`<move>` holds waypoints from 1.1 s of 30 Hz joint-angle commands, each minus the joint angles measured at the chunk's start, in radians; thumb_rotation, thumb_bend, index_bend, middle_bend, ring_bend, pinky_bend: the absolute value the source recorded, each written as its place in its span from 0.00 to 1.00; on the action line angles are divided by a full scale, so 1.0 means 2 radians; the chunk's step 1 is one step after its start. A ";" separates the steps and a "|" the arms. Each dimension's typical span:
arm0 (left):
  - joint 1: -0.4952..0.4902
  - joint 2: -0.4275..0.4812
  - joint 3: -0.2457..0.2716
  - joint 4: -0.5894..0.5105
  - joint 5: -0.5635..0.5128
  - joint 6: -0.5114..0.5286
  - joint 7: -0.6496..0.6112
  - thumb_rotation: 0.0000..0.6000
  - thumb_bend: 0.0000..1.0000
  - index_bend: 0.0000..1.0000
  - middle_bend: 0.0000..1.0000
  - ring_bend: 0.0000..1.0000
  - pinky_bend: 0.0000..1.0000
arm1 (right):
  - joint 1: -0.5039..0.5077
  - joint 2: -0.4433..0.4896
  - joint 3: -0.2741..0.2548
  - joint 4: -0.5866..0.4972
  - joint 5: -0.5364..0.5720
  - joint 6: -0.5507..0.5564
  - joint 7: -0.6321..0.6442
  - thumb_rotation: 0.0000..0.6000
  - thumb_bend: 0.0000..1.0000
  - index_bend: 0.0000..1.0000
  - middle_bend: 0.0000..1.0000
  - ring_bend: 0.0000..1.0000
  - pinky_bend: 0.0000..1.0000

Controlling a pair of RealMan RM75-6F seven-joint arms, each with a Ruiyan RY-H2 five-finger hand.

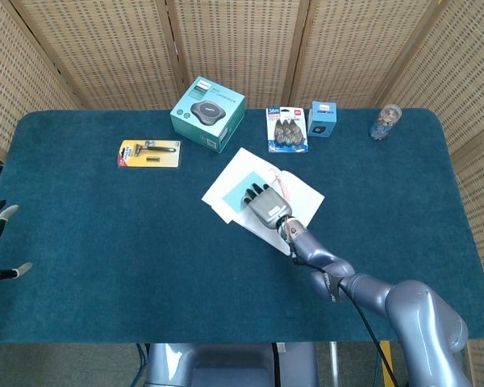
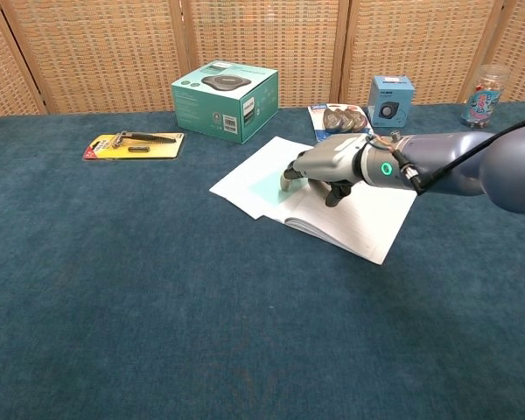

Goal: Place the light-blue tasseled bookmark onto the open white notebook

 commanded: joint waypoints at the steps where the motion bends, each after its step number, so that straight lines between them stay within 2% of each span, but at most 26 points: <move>1: 0.000 0.000 0.000 0.000 0.000 0.000 0.000 1.00 0.00 0.00 0.00 0.00 0.00 | -0.002 0.000 -0.002 0.005 0.000 0.002 -0.005 1.00 1.00 0.17 0.11 0.02 0.19; 12: 0.000 0.000 0.000 0.000 0.000 0.000 0.000 1.00 0.00 0.00 0.00 0.00 0.00 | -0.006 0.004 -0.012 0.014 -0.015 0.005 -0.022 1.00 1.00 0.18 0.12 0.02 0.19; 20: -0.001 0.000 0.001 -0.001 0.000 -0.001 0.001 1.00 0.00 0.00 0.00 0.00 0.00 | -0.011 0.020 -0.028 0.004 -0.053 0.020 -0.036 1.00 1.00 0.18 0.13 0.02 0.19; 33: -0.001 -0.001 0.002 -0.003 0.002 0.000 0.005 1.00 0.00 0.00 0.00 0.00 0.00 | -0.021 0.038 -0.033 -0.021 -0.092 0.033 -0.028 1.00 1.00 0.18 0.13 0.02 0.19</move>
